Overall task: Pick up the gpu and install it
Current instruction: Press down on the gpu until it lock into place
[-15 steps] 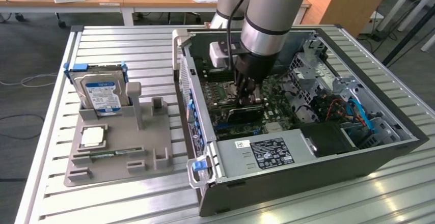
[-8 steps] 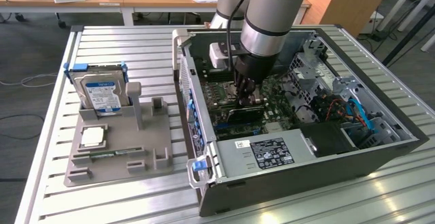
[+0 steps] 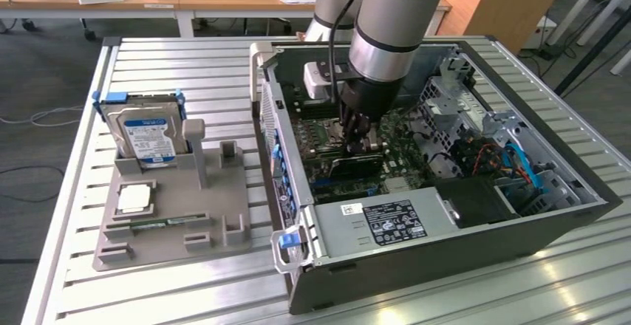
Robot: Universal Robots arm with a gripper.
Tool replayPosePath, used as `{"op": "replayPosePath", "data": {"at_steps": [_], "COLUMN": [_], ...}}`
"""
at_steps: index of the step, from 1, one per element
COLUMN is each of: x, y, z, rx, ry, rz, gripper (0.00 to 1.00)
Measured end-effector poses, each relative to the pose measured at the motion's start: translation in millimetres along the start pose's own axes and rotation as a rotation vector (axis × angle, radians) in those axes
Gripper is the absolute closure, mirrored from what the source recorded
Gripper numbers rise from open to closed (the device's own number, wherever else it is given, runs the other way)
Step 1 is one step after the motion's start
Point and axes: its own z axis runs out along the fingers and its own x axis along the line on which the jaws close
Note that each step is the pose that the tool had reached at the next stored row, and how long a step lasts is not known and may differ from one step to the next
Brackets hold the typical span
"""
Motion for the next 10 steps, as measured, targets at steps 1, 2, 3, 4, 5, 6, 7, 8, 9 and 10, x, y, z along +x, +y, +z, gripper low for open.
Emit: {"op": "replayPosePath", "data": {"at_steps": [1,2,3,4,5,6,7,8,9,10], "x": [0.0,0.0,0.0,0.0,0.0,0.0,0.0,0.0,0.0,0.0], "y": [0.0,0.0,0.0,0.0,0.0,0.0,0.0,0.0,0.0,0.0], "z": [0.0,0.1,0.1,0.1,0.1,0.2,0.1,0.2,0.2,0.2], "rx": [0.0,0.0,0.0,0.0,0.0,0.0,0.0001,0.0001,0.0001,0.0], "ry": [0.0,-0.0001,-0.0002,-0.0001,-0.0001,-0.0002,-0.0001,-0.0001,-0.0001,-0.0001], "rz": [0.0,0.0,0.0,0.0,0.0,0.0,0.0,0.0,0.0,0.0], "gripper": [0.89,0.89,0.89,0.89,0.89,0.89,0.89,0.89,0.89,0.89]}}
